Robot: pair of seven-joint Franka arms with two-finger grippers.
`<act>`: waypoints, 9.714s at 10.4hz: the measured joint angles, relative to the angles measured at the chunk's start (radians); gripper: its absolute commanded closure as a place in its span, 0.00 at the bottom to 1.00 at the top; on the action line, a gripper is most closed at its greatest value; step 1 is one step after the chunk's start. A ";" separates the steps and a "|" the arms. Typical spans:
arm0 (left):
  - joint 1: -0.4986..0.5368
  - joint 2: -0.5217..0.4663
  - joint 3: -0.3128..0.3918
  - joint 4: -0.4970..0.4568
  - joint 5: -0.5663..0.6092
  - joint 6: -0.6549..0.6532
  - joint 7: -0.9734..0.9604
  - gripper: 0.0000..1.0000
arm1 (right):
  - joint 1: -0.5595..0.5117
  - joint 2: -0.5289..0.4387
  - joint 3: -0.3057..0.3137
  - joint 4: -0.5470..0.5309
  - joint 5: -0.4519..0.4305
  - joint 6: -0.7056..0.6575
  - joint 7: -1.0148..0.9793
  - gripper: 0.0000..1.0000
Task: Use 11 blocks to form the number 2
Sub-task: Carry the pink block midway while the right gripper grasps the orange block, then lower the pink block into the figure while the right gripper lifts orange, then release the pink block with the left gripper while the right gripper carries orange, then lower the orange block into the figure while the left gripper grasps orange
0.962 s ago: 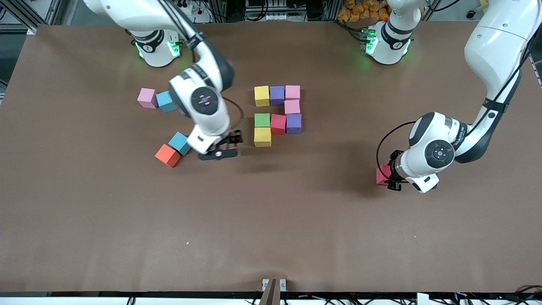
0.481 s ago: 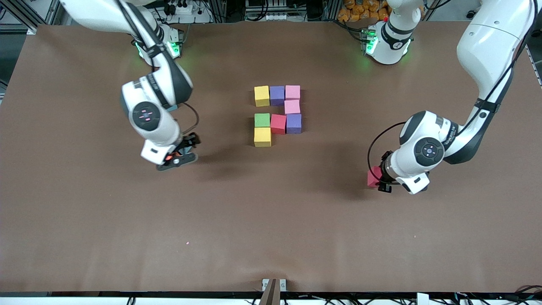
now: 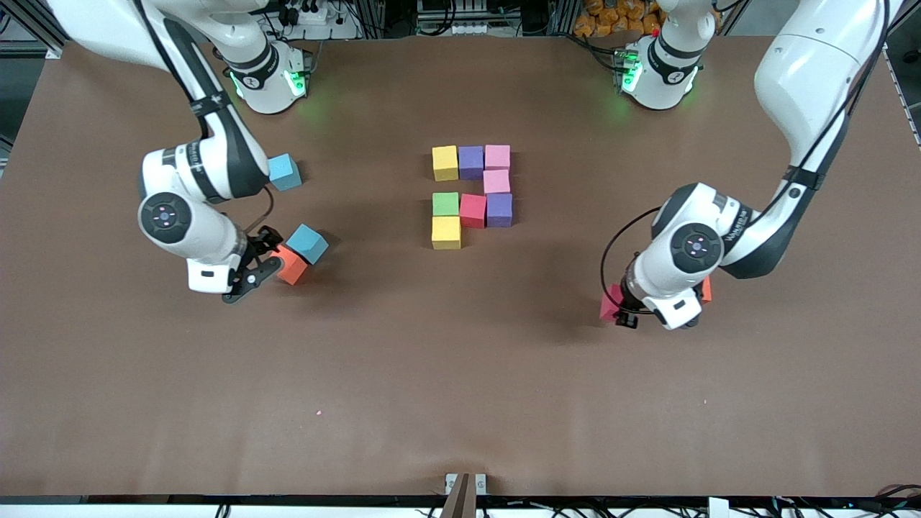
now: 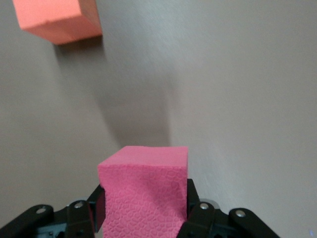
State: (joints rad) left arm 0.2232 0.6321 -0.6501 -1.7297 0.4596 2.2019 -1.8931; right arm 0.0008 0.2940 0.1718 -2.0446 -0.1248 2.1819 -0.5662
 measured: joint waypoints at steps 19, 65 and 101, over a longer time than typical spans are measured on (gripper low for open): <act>-0.547 0.120 0.137 0.267 0.000 0.000 0.532 0.44 | 0.020 0.005 0.025 -0.218 0.000 0.349 -1.500 0.00; -0.834 0.314 0.294 0.474 -0.105 -0.048 0.851 0.00 | -0.027 -0.127 0.056 -0.213 0.085 0.269 -0.801 0.63; -0.001 0.003 0.291 0.075 -0.164 -0.139 1.440 0.00 | 0.806 0.453 -0.163 0.585 0.194 0.129 -0.188 0.64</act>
State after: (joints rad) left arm 0.2219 0.6346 -0.3595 -1.6544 0.2955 2.0628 -0.4531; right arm 0.8064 0.7470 0.0083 -1.4596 0.0696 2.3113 -0.7540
